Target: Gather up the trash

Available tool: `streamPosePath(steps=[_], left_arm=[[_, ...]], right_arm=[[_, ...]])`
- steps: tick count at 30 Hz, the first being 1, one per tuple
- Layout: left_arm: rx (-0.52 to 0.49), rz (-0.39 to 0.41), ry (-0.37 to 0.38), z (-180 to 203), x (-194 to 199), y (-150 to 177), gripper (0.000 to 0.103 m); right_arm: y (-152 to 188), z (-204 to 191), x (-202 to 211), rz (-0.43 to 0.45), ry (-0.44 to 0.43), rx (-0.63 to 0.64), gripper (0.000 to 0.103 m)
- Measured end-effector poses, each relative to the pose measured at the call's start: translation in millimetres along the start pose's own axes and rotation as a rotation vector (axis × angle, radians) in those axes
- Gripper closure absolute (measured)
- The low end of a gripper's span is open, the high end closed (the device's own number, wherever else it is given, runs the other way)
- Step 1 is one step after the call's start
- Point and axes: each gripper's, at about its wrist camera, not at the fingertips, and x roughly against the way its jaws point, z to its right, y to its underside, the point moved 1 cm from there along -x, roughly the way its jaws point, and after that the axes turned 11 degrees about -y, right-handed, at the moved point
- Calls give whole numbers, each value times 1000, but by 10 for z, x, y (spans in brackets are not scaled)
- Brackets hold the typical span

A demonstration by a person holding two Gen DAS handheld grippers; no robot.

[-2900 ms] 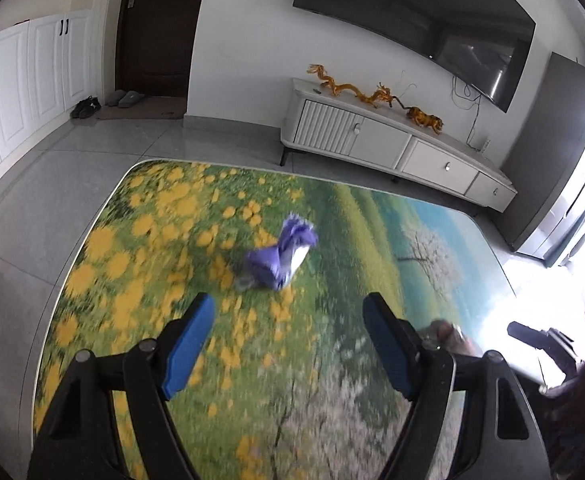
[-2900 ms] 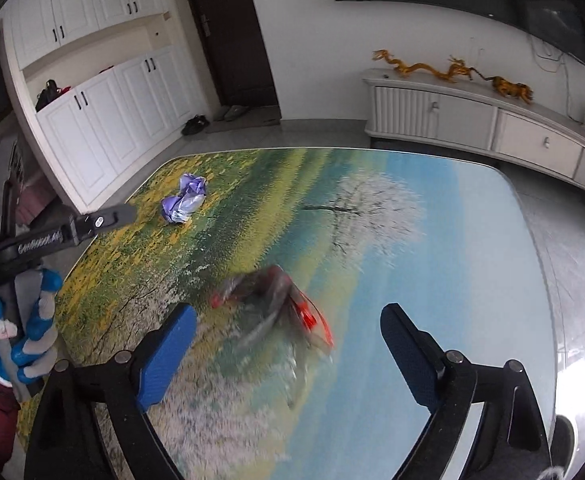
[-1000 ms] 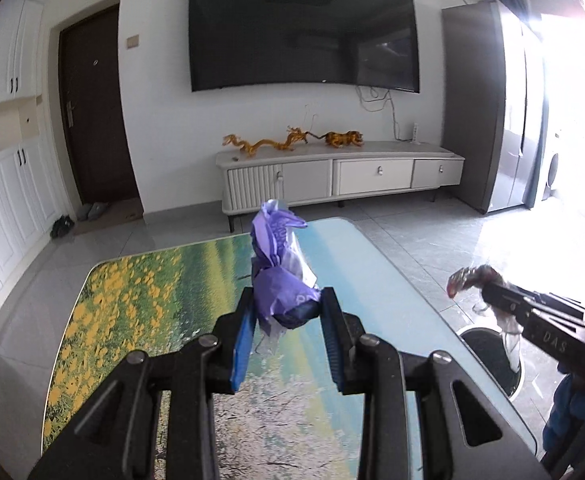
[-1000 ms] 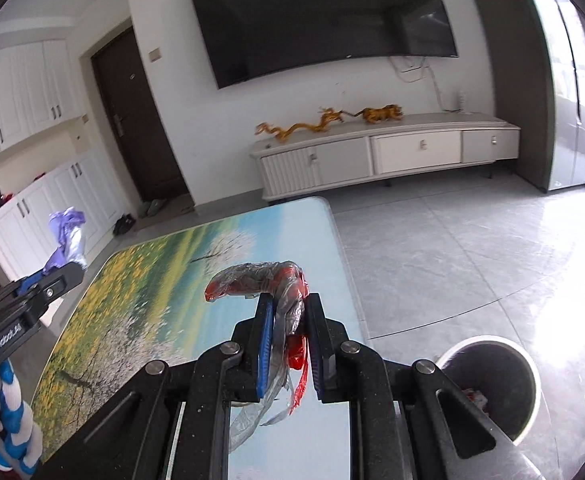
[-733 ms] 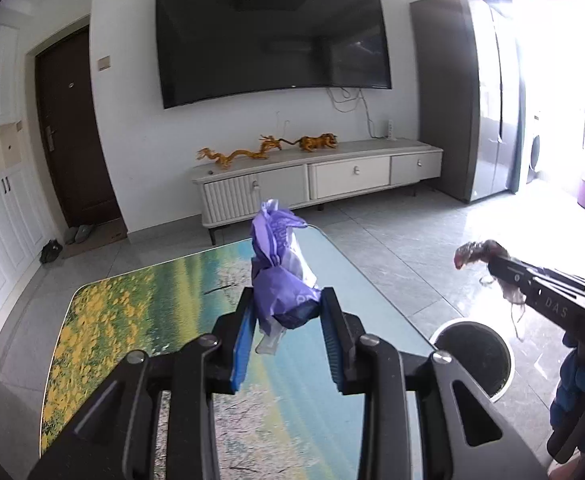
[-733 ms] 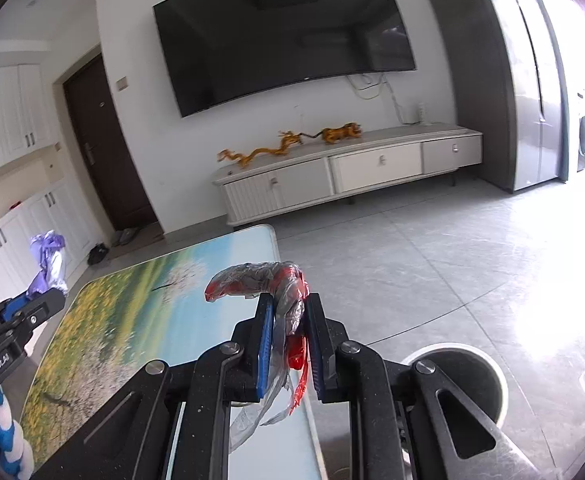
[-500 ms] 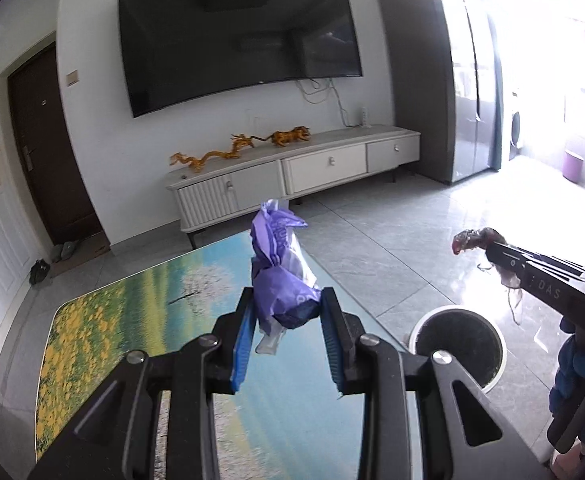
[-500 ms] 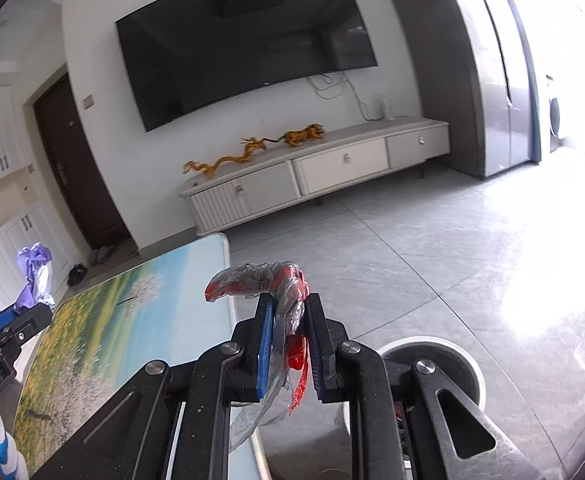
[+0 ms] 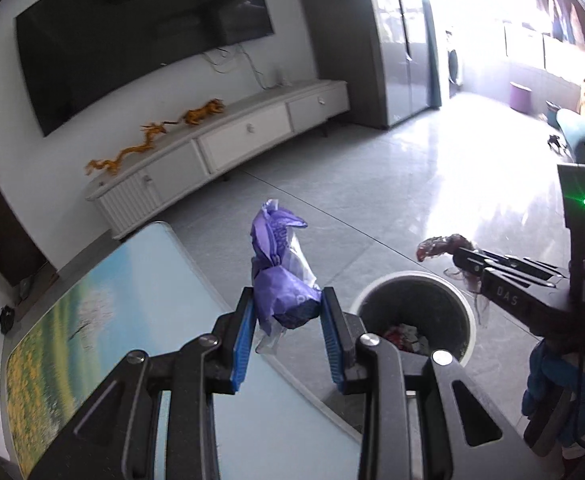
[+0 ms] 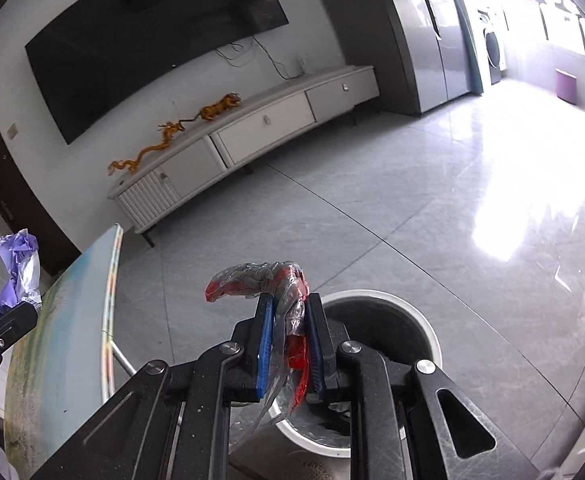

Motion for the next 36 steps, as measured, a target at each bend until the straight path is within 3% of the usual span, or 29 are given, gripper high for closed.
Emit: streamPosePath(steps=[8,12,14,19,23,26,29,31,36], left_arm=[[-36,-116,172,685,-725,-175,71],[-36,-177,272,917,-999,-219,67],[-9,-211,325,977,-1116,-254,60],[57,-228,389,938,-1199,-311,49],[91,-225,385,778,-1166,-330,41],[136,-217,378,640,-1089,-325,41],[183,-191,336,404,-923,-303,41],[205,-173,286,244,-817,-276,41],[255,-103,77,-292,-469,-109,36]], right_arm=[[151,546,-363,-121,76,-89,85],[186,707,-440,-146,104,-122,65],[193,754,-443,-152,122,-129,59],[180,795,-402,-154,147,-137,54],[143,764,-326,-139,166,-130,48],[95,694,-255,-118,171,-120,46],[46,532,-174,-95,170,-95,37],[0,371,-139,-82,157,-67,34],[-53,-178,-51,-45,107,18,18]])
